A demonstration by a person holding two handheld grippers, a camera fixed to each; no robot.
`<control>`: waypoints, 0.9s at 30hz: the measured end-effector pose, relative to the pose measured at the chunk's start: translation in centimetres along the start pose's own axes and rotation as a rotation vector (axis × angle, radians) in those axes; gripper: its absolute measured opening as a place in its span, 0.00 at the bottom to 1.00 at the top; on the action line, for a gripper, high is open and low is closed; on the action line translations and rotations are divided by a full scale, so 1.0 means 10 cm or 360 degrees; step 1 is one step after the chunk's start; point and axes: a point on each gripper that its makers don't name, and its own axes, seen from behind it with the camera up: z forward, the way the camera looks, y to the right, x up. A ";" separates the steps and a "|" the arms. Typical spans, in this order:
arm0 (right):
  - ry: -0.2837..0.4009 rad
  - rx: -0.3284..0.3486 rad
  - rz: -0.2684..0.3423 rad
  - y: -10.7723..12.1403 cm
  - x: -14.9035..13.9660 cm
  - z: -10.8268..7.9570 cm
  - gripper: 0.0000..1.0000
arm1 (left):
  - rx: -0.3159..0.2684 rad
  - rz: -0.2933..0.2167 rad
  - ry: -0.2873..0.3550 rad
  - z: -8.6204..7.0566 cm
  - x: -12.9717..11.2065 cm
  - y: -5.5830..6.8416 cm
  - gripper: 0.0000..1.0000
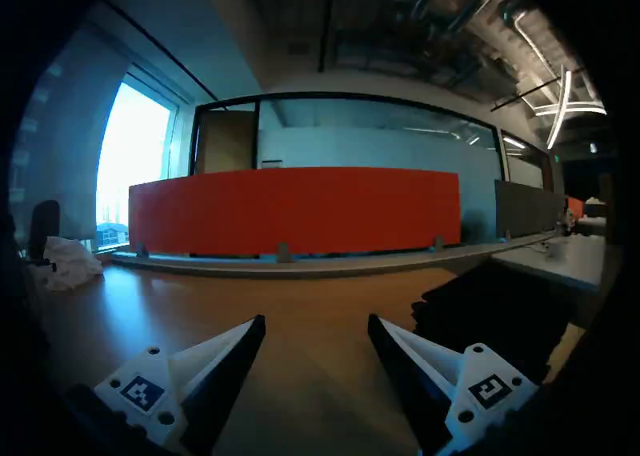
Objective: Fold towel
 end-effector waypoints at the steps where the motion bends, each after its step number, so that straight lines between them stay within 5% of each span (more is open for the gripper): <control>1: 0.0001 0.0002 -0.0006 -0.01 0.00 0.00 0.99 | 0.0000 0.0000 0.0000 0.00 0.00 0.00 0.96; 27: 0.0035 0.0028 -0.0025 -0.11 0.03 -0.04 0.99 | 0.0000 0.0000 0.0000 0.01 0.00 0.01 0.95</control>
